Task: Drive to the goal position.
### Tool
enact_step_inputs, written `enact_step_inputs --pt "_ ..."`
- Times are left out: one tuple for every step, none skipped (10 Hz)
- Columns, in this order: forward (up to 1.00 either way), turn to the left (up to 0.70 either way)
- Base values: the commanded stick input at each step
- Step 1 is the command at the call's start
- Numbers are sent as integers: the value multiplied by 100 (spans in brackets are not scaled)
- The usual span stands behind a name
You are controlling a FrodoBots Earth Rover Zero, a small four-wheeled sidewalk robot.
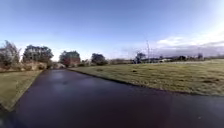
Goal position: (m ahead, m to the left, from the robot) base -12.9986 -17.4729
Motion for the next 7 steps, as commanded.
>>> enact_step_inputs --pt "0 -100" --pt "0 -100" --pt "0 -100" --pt "0 -100" --pt "0 -100" --pt "0 -100" --pt "3 -40"
